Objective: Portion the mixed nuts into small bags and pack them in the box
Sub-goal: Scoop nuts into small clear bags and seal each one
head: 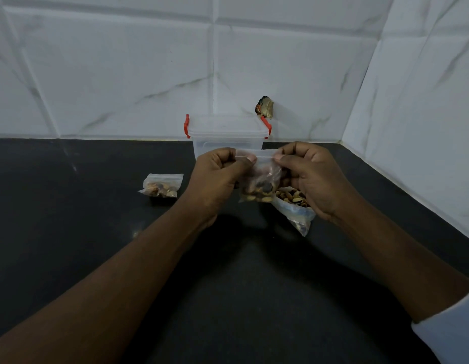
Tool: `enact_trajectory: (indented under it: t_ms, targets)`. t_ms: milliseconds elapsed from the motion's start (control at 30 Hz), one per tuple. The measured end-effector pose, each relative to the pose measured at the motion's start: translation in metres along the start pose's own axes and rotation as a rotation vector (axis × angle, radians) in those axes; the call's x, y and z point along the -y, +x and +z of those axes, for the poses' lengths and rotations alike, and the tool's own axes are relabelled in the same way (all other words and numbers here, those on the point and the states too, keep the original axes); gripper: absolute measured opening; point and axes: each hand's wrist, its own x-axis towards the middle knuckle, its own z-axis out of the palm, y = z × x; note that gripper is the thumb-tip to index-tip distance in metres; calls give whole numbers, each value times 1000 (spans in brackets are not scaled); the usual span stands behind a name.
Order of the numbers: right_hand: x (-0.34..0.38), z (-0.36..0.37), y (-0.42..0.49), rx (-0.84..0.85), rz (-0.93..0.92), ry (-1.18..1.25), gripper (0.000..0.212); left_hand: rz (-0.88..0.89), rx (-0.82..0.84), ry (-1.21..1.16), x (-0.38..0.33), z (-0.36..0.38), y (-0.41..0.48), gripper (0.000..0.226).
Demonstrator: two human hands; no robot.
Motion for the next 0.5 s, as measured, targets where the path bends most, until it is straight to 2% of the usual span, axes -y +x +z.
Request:
enact_trajectory:
  t_ms: [300, 500]
  targets:
    - [2, 1, -3, -60, -60, -37, 10, -21, -78, -56, -2, -3, 2, 15]
    - [1, 2, -3, 19, -5, 17, 5, 40, -71, 4, -3, -2, 2, 12]
